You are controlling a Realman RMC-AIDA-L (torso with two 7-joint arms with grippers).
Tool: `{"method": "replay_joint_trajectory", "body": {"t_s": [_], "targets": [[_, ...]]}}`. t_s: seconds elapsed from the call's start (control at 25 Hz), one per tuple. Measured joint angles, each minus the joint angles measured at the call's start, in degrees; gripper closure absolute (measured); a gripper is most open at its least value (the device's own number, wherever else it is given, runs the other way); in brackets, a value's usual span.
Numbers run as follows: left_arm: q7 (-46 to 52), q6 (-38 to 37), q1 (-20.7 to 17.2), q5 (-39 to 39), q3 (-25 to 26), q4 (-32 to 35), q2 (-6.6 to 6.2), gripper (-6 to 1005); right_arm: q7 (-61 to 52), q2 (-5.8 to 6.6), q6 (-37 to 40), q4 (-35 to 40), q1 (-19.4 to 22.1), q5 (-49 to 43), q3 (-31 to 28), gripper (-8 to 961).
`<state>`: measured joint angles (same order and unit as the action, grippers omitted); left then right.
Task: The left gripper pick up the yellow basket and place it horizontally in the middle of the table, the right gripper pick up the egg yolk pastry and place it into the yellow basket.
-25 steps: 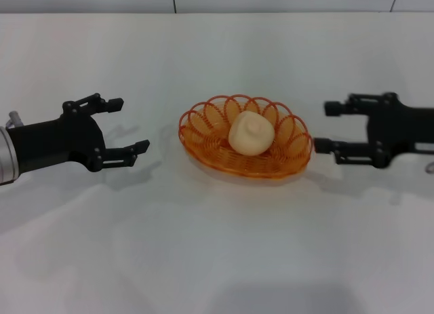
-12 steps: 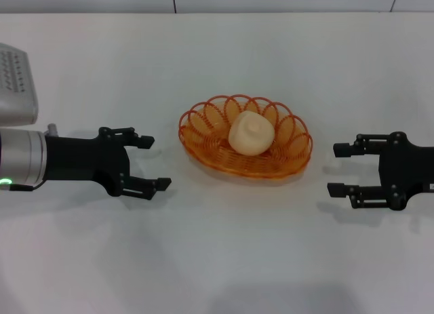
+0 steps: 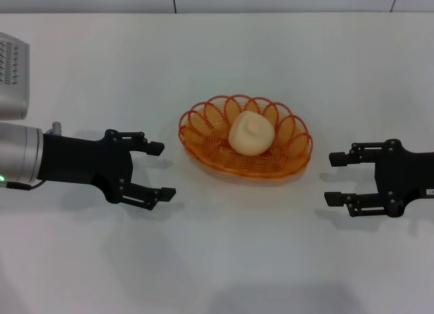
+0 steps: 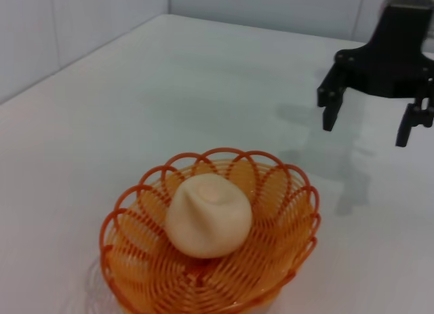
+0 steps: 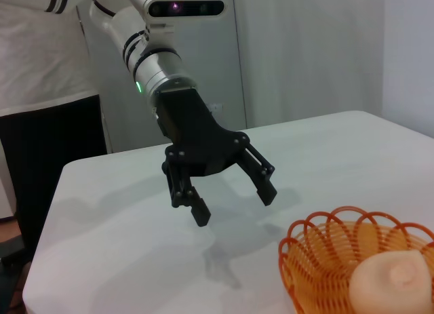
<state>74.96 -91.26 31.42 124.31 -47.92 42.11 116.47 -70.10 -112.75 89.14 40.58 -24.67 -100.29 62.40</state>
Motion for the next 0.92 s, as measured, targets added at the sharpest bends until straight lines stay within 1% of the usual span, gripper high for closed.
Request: {"method": "replay_joint_trajectory", "body": {"t_s": [0.32, 0.6, 0.92], "targets": [[0.1, -2.4, 0.2, 0.1, -0.1, 0.0, -0.07, 106, -0.9, -0.07, -0.2, 0.1, -0.9, -1.0, 0.0, 267], [0.4, -2.1, 0.2, 0.2, -0.1, 0.0, 0.16, 106, -1.1, -0.19, -0.3, 0.1, -1.2, -1.5, 0.0, 267], [0.6, -2.1, 0.0, 0.3, -0.1, 0.0, -0.04, 106, -1.0, -0.09, 0.1, 0.1, -1.0, -1.5, -0.2, 267]]}}
